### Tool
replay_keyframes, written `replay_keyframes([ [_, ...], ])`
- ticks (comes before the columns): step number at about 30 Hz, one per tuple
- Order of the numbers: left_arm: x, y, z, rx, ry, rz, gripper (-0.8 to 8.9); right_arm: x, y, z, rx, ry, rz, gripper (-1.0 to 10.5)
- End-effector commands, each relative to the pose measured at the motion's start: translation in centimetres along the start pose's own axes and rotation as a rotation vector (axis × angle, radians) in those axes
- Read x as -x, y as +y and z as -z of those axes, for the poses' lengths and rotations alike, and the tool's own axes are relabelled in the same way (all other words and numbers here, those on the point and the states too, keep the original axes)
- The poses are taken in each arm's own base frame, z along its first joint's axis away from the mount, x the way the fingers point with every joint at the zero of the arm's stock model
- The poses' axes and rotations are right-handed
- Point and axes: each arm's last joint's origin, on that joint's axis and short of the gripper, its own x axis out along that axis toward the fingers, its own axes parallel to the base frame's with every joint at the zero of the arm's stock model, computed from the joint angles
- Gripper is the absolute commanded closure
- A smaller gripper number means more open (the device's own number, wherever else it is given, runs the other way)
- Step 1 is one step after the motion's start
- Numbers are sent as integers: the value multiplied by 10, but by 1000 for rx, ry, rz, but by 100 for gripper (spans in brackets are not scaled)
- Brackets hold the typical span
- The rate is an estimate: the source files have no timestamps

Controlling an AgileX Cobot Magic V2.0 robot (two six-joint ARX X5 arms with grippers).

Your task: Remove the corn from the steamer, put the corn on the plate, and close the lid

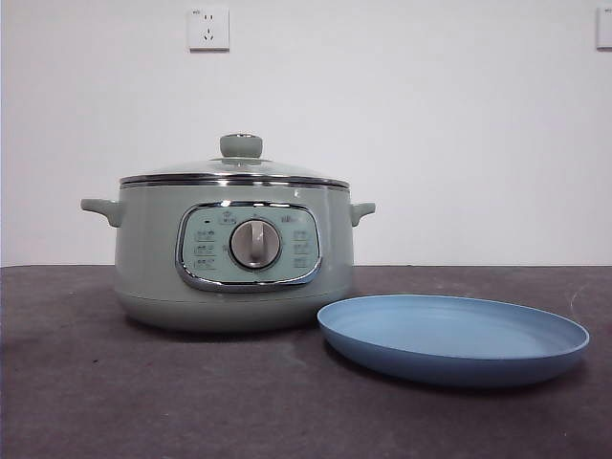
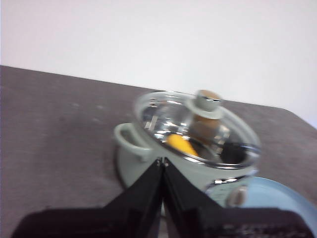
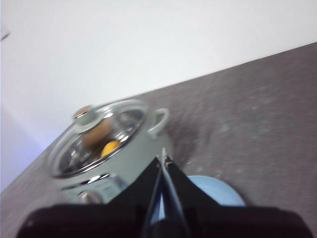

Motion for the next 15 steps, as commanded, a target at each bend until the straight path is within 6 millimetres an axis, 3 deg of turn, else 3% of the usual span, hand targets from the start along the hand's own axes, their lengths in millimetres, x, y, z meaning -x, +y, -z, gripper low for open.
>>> replay_keyframes([
  [1,0,-7,-19,-1,26,50,821,-6,9,-25,88,77,-72,958],
  [10,-7,-23,-71,-48,191,219,821,-35,29,-92,206,317,-285,958],
  [15,-14,-26,-86,-33,311,303,821,-46,34,-107,214,457,-361,958],
])
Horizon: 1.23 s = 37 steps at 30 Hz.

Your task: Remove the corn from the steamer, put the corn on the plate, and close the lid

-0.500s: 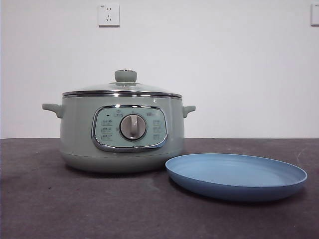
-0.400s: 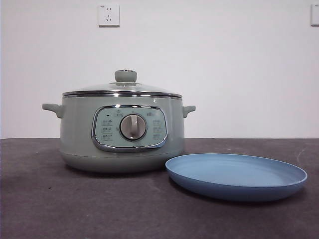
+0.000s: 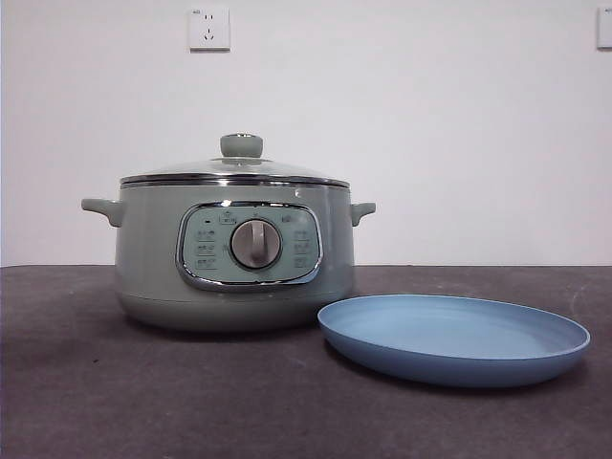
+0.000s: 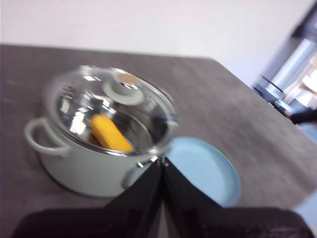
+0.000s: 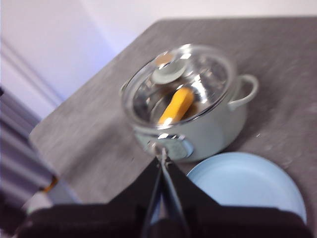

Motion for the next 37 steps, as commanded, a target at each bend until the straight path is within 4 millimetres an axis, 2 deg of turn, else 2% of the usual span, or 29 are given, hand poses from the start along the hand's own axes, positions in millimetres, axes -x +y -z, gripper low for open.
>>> replay_keyframes([
  [1,-2,0,-6,-27,58,37,821,-2,2,-4,52,82,-37,958],
  [7,-6,2,-13,-4,133,48,820,-5,1,1,28,172,-55,957],
  [10,-7,2,-15,0,137,47,787,-5,1,1,26,171,-55,900],
  [11,-7,2,-16,3,137,47,726,-5,1,1,22,171,-54,843],
  [14,-7,3,-16,4,137,47,363,-5,1,1,-4,172,-51,535],
  [15,-7,3,-16,4,137,48,271,-5,1,1,-9,172,-51,435],
  [16,-7,3,-16,3,137,49,224,-5,1,1,-9,172,-51,344],
  [17,-7,3,-16,3,137,48,219,-5,1,1,-10,172,-51,315],
  [27,-15,8,-25,-38,90,48,219,-5,1,1,-17,173,-51,316],
  [32,-36,14,-38,-52,52,86,219,-5,1,1,-16,173,-51,316],
  [37,-74,20,-47,-97,39,99,219,-5,1,1,-16,173,-50,316],
])
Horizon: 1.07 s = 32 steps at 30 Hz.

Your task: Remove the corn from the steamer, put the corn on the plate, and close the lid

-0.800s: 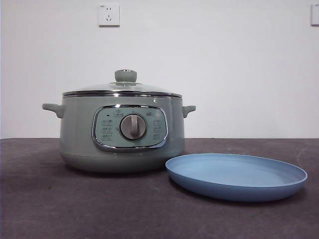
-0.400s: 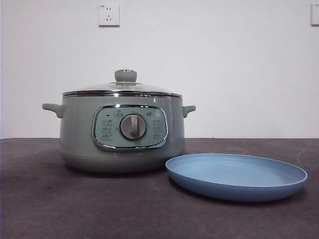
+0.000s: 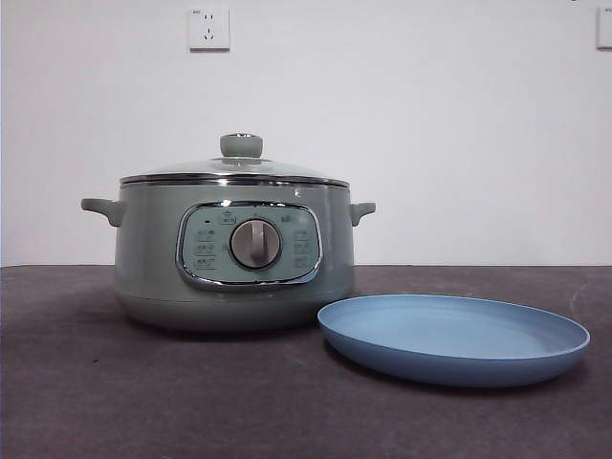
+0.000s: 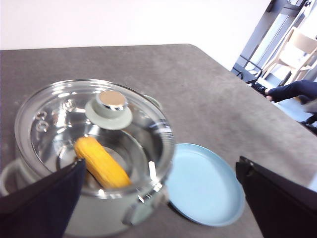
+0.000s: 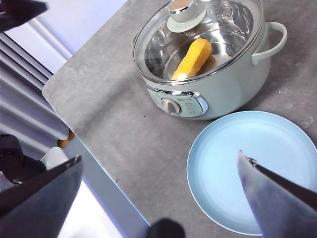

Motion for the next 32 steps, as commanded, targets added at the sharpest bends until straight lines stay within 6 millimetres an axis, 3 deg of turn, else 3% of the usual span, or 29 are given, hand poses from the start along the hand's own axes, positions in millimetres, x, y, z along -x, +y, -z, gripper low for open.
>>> replay_keyframes([
  [1,-20,3,-6,-23,-15,-1,219,0,0,0,2,-3,-2,316],
  [12,-119,18,-36,-153,53,-126,219,0,0,0,2,-3,-1,316],
  [19,-175,29,-34,-190,117,-139,220,0,0,0,2,-3,-1,316],
  [26,-207,38,-15,-200,169,-172,220,0,0,0,2,-2,1,316],
  [32,-216,37,-8,-205,194,-210,222,0,0,0,3,-2,1,317],
])
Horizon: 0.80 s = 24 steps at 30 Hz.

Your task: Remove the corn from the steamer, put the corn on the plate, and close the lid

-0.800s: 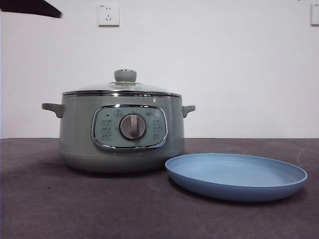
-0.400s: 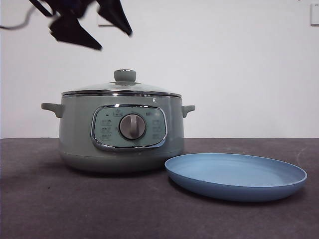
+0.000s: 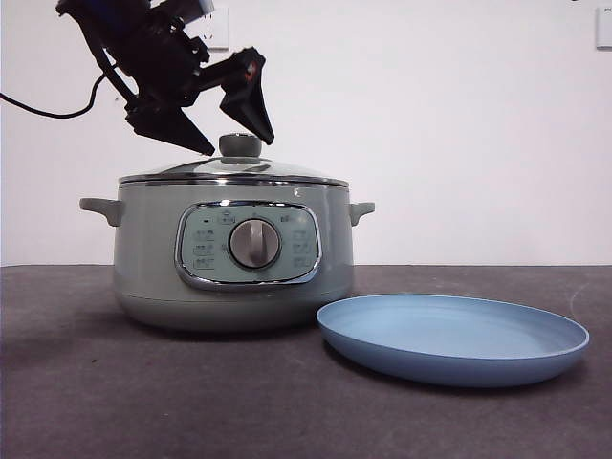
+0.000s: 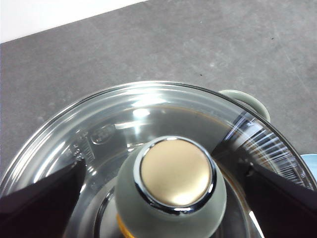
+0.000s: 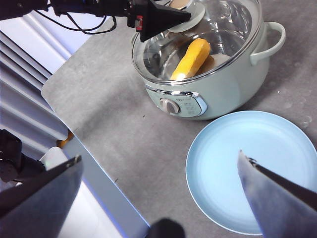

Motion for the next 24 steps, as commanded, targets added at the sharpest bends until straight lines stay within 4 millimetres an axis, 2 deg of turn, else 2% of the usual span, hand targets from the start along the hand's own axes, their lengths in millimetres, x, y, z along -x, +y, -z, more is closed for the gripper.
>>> replay_keyframes([
  [1,-3,-2,0,-16,-5,-1,228,0,0,0,2,-2,-1,317],
  [4,-6,-2,2,-16,5,-15,322,0,0,0,2,-2,-1,317],
  [11,-15,-5,8,-15,42,-5,327,0,0,0,2,-2,-1,317],
  [13,-15,-5,8,-14,43,-3,396,0,0,0,2,-2,-1,317],
  [18,-15,-7,8,-17,43,2,701,0,0,0,5,-2,-1,317],
  [20,-15,-7,8,-17,42,2,794,0,0,0,5,-2,-1,317],
  [21,-15,-7,8,-17,42,3,830,0,0,0,5,-2,0,317],
  [24,-15,-7,8,-17,40,5,822,0,0,0,5,-2,-1,317],
])
